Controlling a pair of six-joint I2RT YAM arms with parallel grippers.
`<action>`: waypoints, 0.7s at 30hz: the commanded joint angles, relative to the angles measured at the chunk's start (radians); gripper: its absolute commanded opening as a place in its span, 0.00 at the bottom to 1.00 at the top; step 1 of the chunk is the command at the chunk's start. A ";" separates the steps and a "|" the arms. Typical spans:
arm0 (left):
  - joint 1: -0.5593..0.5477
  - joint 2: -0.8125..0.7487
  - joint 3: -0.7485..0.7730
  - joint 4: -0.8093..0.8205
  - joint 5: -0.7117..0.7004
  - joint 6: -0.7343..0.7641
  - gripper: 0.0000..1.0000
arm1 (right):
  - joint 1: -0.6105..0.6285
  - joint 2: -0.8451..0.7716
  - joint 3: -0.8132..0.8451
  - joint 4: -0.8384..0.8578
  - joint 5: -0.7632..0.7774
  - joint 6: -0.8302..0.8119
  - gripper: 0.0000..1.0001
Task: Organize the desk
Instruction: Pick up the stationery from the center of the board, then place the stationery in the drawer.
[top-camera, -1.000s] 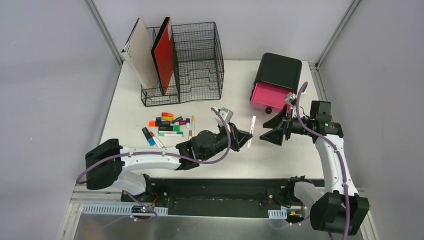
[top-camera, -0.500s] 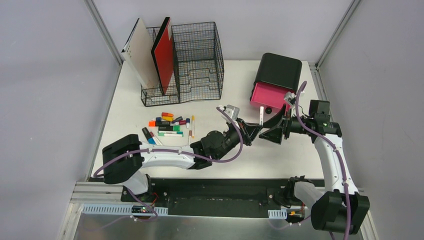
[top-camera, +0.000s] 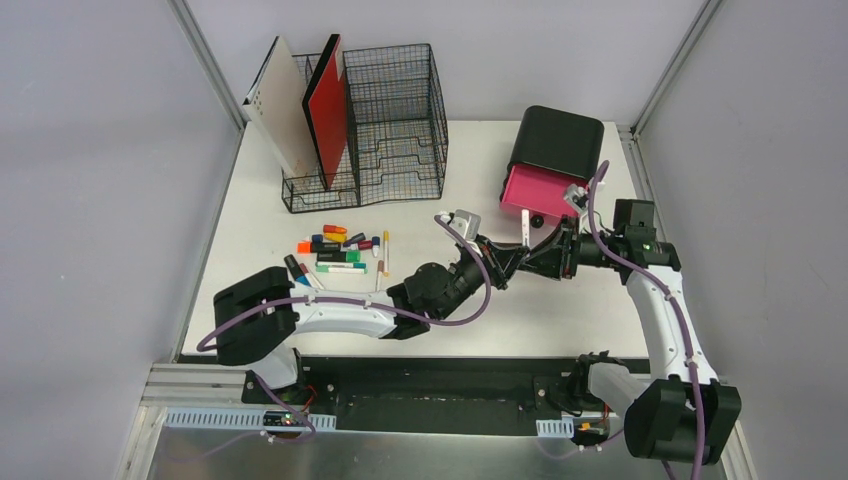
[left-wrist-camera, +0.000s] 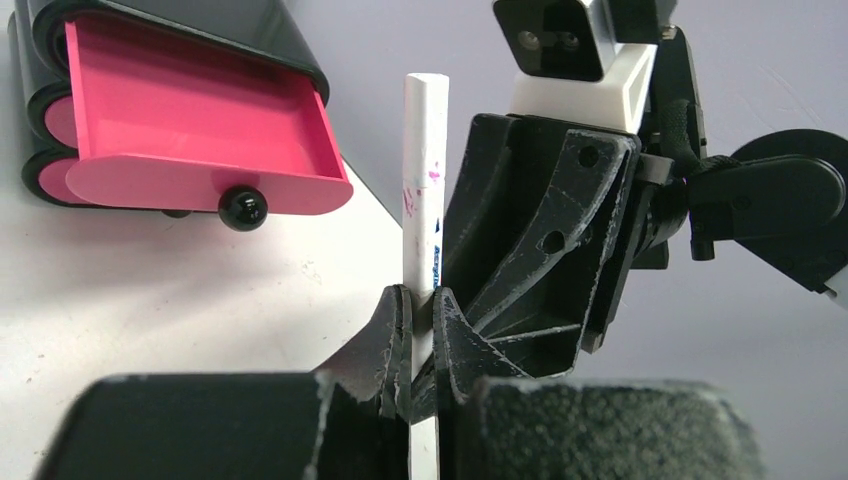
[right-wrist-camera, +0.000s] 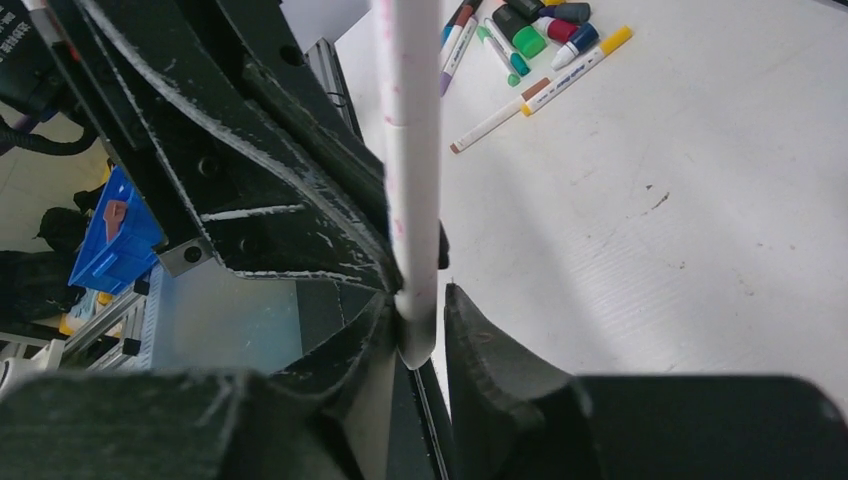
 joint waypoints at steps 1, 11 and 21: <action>-0.015 -0.001 0.028 0.082 0.008 0.012 0.00 | 0.009 0.004 0.011 0.021 -0.010 -0.028 0.18; -0.015 -0.091 -0.025 0.018 0.062 0.088 0.57 | 0.014 0.048 0.092 -0.211 0.052 -0.263 0.00; -0.012 -0.510 -0.211 -0.515 0.061 0.412 0.93 | 0.014 0.034 0.137 -0.275 0.266 -0.371 0.00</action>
